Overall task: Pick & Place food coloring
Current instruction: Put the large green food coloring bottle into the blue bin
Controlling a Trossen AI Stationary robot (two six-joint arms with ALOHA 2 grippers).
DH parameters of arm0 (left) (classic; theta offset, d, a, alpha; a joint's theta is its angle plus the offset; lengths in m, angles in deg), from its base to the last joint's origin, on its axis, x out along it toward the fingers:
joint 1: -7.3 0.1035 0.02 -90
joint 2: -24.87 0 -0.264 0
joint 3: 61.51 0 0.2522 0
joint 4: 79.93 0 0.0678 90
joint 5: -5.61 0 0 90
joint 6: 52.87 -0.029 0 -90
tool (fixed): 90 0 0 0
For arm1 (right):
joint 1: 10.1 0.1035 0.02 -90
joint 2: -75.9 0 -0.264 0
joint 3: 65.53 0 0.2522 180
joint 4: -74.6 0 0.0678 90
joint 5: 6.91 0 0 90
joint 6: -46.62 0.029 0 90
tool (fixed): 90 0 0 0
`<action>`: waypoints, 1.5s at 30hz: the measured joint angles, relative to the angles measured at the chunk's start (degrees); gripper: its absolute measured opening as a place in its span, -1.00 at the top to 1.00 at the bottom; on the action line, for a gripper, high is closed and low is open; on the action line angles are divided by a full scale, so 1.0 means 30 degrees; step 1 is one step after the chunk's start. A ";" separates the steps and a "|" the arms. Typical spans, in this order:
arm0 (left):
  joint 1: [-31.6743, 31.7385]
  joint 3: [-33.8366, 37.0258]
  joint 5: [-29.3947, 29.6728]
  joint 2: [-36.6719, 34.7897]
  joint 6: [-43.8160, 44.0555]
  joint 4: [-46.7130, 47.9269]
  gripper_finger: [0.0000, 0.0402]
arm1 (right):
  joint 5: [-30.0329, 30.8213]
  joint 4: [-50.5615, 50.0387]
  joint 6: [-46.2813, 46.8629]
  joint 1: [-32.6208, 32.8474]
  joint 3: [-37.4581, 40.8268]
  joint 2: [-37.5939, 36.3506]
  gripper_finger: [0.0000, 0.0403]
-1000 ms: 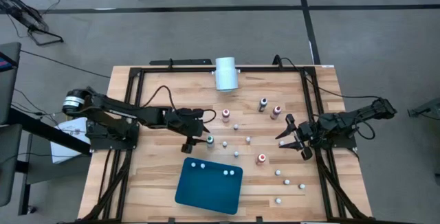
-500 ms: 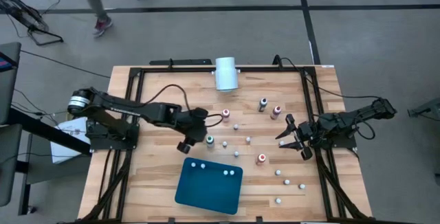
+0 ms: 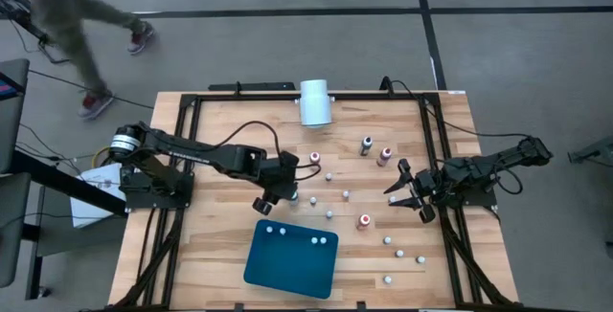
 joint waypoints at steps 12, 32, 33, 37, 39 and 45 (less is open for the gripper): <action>0.0007 -0.0036 -0.0223 0.0860 0.0127 -0.0597 0.07 | 0.0000 -0.0003 0.0000 -0.0002 0.0000 0.0000 0.21; 0.0007 -0.0058 -0.0243 0.1938 -0.0595 -0.1554 0.14 | 0.0007 -0.0006 0.0000 -0.0001 -0.0007 0.0145 0.21; 0.0007 -0.0058 -0.0149 0.1938 -0.0588 -0.1581 0.17 | 0.0000 -0.0007 -0.0001 -0.0001 -0.0007 0.0146 0.21; 0.0007 -0.0066 0.0195 0.1899 -0.0580 -0.1623 0.36 | 0.0004 -0.0007 0.0000 -0.0004 -0.0007 0.0142 0.21; 0.0000 -0.0073 0.0436 0.1894 -0.0426 -0.1662 0.45 | 0.0007 -0.0007 0.0000 -0.0003 -0.0007 0.0132 0.21; -0.0048 -0.0073 0.1566 0.1868 0.0065 -0.1595 0.48 | 0.0007 -0.0007 0.0000 0.0000 -0.0007 0.0138 0.21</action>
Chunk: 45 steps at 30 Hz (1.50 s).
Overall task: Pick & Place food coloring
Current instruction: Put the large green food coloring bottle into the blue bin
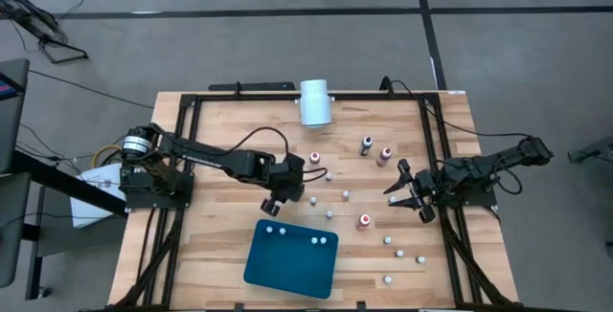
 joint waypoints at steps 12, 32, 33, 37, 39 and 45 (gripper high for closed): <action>-0.1055 -0.3513 0.0555 -0.0318 0.0233 0.3924 0.48 | -0.0007 -0.0002 -0.0002 -0.0005 0.0000 0.0000 0.21; -0.7654 -0.4466 0.0616 -0.1321 -0.0570 0.4398 0.41 | 0.0000 -0.0007 0.0000 -0.0007 0.0000 0.0000 0.21; -0.7737 -0.4466 0.0623 -0.1307 -0.0501 0.4357 0.41 | -0.0007 -0.0004 0.0000 -0.0004 0.0004 0.0000 0.21; -0.7638 -0.4122 0.0658 -0.1273 -0.0185 0.4163 0.45 | -0.0002 -0.0002 0.0000 -0.0002 0.0000 0.0000 0.21; -0.7356 -0.3830 0.0756 -0.1023 -0.0150 0.3578 0.46 | -0.0007 -0.0007 -0.0004 0.0000 0.0000 0.0000 0.21; -0.6822 -0.3964 0.0579 0.0618 -0.0296 0.1914 0.40 | -0.0006 0.0060 -0.0006 -0.0001 0.0006 -0.0015 0.21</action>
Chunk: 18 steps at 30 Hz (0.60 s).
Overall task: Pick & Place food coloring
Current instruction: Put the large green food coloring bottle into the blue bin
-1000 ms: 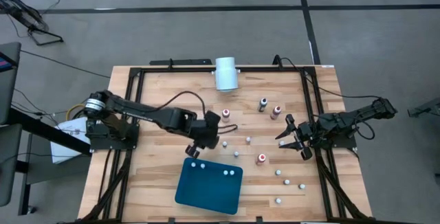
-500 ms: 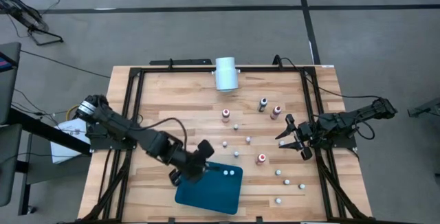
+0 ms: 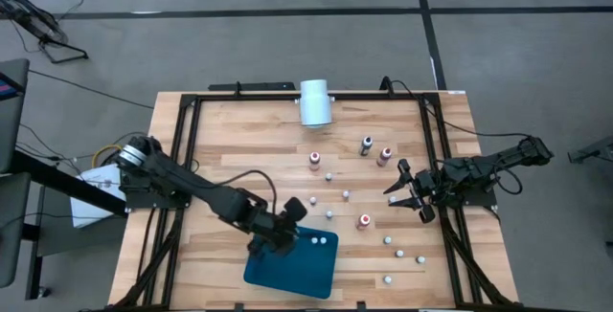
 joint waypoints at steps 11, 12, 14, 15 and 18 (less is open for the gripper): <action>0.0487 -0.0820 -0.1960 0.1562 0.0962 -0.0235 0.42 | 0.0006 -0.0046 0.0006 -0.0003 0.0001 0.0029 0.21; 0.0534 -0.0822 -0.2036 0.1703 0.1111 -0.0324 0.41 | 0.0006 -0.0050 0.0006 -0.0003 0.0001 0.0023 0.21; 0.0701 -0.0821 -0.2399 0.1964 0.1400 -0.0154 0.40 | 0.0005 -0.0018 0.0006 -0.0006 0.0001 0.0008 0.21; 0.0775 -0.0808 -0.2584 0.1981 0.1502 -0.0080 0.40 | 0.0000 -0.0044 0.0006 0.0001 0.0001 0.0021 0.21; 0.1017 -0.0830 -0.3094 0.2284 0.1579 -0.0346 0.43 | 0.0006 -0.0046 0.0005 -0.0005 0.0001 0.0007 0.21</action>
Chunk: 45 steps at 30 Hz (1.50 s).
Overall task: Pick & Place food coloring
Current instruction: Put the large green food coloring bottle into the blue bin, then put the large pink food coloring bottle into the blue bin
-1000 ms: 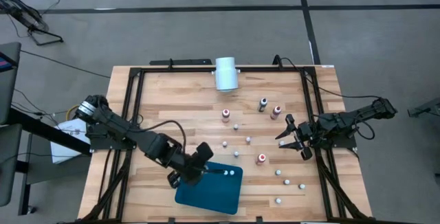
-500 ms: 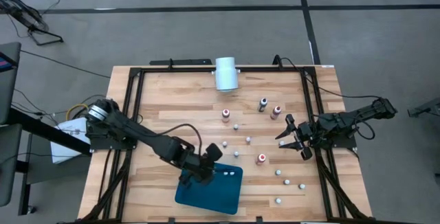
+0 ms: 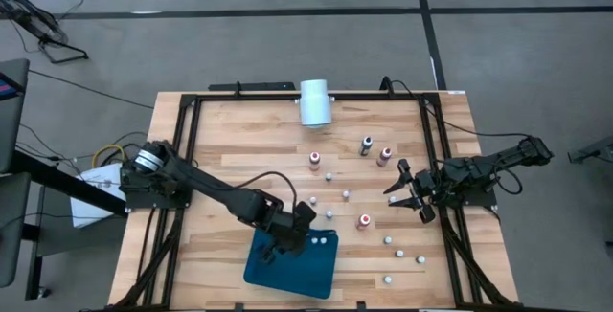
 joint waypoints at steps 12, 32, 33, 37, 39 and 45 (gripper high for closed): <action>0.0644 0.0022 -0.0092 0.0279 0.0110 0.0178 0.36 | 0.0003 -0.0010 0.0001 -0.0001 0.0000 0.0007 0.21; 0.0587 0.0022 -0.0089 0.0250 0.1036 -0.0069 0.12 | 0.0000 -0.0022 0.0001 0.0006 0.0000 0.0007 0.21; 0.0566 0.0022 -0.0089 0.0250 0.1036 -0.0069 0.09 | 0.0000 -0.0019 0.0001 0.0006 -0.0007 0.0007 0.21; 0.0344 0.0036 -0.0075 0.0014 0.0674 0.0009 0.00 | 0.0000 -0.0022 0.0000 0.0000 -0.0007 0.0007 0.21; 0.0220 0.0036 0.0161 -0.0361 0.0602 0.0099 -0.01 | 0.0000 -0.0022 0.0001 0.0003 -0.0007 0.0007 0.21; -0.0203 0.0036 0.1977 -0.1728 0.0829 0.1691 -0.01 | 0.0000 -0.0022 -0.0003 0.0002 -0.0007 0.0007 0.21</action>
